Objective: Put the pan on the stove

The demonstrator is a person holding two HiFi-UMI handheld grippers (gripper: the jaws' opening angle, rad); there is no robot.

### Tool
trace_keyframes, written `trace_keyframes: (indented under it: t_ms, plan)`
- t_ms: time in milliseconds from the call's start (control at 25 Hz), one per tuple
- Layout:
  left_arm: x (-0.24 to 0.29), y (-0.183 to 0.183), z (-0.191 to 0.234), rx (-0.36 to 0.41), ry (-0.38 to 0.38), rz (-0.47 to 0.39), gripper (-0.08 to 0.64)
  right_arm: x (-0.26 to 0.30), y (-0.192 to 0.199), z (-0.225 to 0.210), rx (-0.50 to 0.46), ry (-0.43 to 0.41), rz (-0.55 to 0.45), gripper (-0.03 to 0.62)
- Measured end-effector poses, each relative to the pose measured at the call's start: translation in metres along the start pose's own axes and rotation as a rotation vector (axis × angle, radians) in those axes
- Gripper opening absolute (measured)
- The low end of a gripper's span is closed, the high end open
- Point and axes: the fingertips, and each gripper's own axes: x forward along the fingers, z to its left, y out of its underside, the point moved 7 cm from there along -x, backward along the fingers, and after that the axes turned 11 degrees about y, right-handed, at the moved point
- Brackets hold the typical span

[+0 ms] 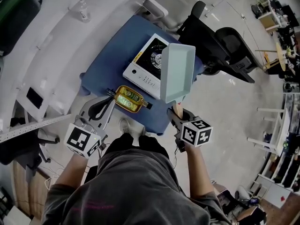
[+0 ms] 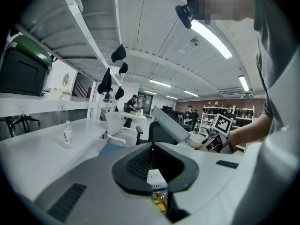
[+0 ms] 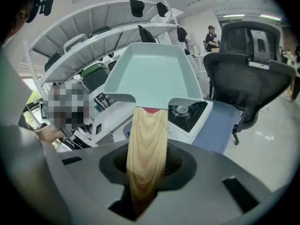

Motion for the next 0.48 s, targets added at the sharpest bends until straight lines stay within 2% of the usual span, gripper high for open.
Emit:
trace_keyframes:
  t_ms: [480]
  plan:
    - [0.023,0.01,0.017,-0.039,-0.062,0.019,0.011,0.044,-0.039,-0.048,-0.147,0.025,0.063,0.092]
